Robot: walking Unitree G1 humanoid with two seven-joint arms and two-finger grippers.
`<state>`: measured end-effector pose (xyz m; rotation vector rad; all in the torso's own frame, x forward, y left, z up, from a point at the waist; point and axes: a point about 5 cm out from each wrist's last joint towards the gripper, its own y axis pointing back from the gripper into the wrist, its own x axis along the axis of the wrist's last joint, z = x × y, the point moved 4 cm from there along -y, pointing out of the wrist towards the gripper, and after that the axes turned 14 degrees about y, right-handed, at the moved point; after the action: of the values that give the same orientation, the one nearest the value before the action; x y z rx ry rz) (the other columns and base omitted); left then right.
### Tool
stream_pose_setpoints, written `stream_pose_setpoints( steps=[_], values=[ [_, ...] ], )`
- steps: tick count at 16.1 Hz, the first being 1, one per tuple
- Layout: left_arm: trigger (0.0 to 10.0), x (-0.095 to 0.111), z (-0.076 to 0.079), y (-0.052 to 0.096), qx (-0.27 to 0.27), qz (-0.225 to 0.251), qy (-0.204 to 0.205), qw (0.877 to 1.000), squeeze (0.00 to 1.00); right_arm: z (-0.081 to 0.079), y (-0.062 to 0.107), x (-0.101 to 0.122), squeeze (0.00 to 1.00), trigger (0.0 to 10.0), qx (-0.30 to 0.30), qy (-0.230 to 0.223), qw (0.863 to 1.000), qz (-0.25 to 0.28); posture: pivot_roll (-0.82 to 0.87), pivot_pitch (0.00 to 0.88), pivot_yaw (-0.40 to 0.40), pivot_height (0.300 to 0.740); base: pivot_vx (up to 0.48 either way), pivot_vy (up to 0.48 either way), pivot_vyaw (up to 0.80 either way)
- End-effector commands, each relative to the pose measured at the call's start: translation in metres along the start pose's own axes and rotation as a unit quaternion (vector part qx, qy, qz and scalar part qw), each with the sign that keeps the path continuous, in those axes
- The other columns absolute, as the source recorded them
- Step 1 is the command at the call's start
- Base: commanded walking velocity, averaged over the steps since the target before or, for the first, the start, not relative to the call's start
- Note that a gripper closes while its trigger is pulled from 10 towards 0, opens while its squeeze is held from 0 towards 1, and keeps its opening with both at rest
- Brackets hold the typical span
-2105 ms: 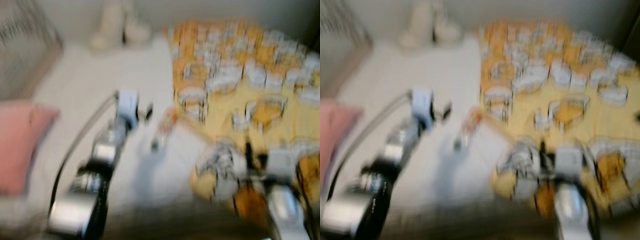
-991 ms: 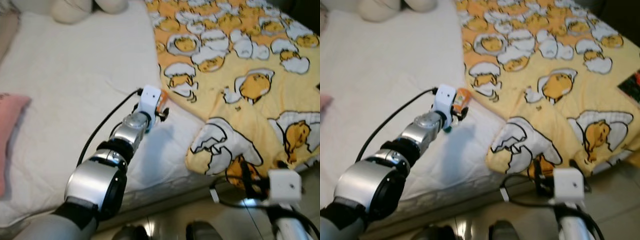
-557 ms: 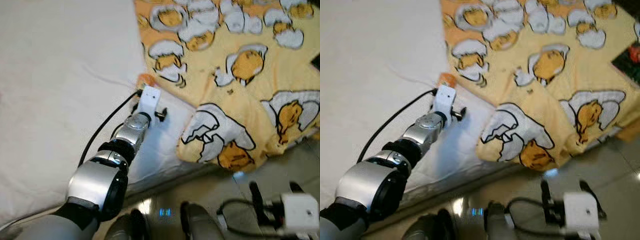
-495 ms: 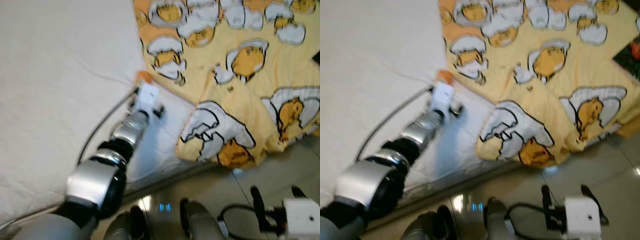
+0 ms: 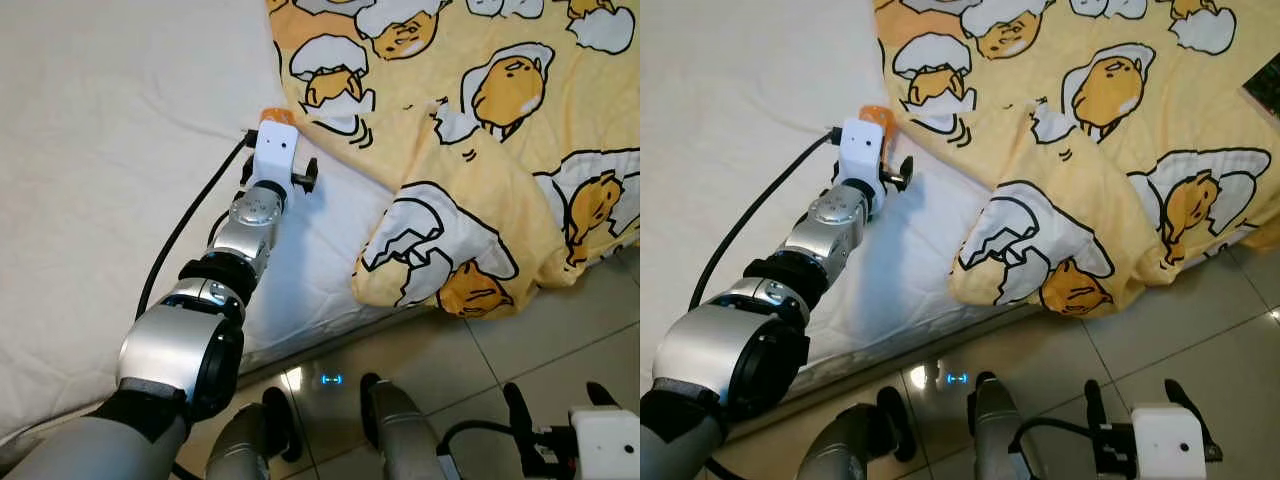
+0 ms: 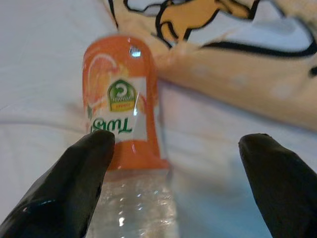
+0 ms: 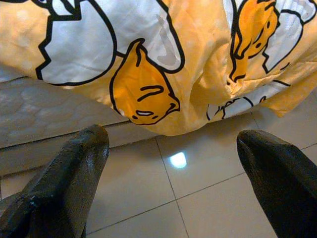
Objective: Clean up the room
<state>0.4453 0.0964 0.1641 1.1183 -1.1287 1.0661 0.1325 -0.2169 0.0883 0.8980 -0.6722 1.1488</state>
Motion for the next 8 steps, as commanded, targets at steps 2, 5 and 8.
stream_pose_setpoints(
  steps=[2, 5, 8],
  values=[
    [10.0, -0.026, -0.023, 0.006, 0.054, -0.042, -0.062, 0.996, 0.00, -0.001, 0.000, -0.004, 0.00, 10.0, 0.020, 0.011, 1.000, -0.011, -0.49, 0.351, 0.029, 0.723, 0.000, 0.000, 0.00],
    [10.0, -0.041, -0.040, 0.011, 0.107, -0.077, -0.104, 0.986, 0.00, 0.004, 0.003, -0.006, 0.00, 10.0, 0.021, 0.020, 0.999, -0.016, -0.52, 0.354, 0.019, 0.723, 0.000, 0.000, 0.00],
    [10.0, -0.046, -0.039, 0.012, 0.115, -0.094, -0.047, 0.988, 0.00, 0.005, 0.006, -0.009, 0.00, 10.0, 0.018, 0.021, 0.999, -0.024, -0.53, 0.347, 0.026, 0.723, 0.000, 0.000, 0.00]
  ],
)
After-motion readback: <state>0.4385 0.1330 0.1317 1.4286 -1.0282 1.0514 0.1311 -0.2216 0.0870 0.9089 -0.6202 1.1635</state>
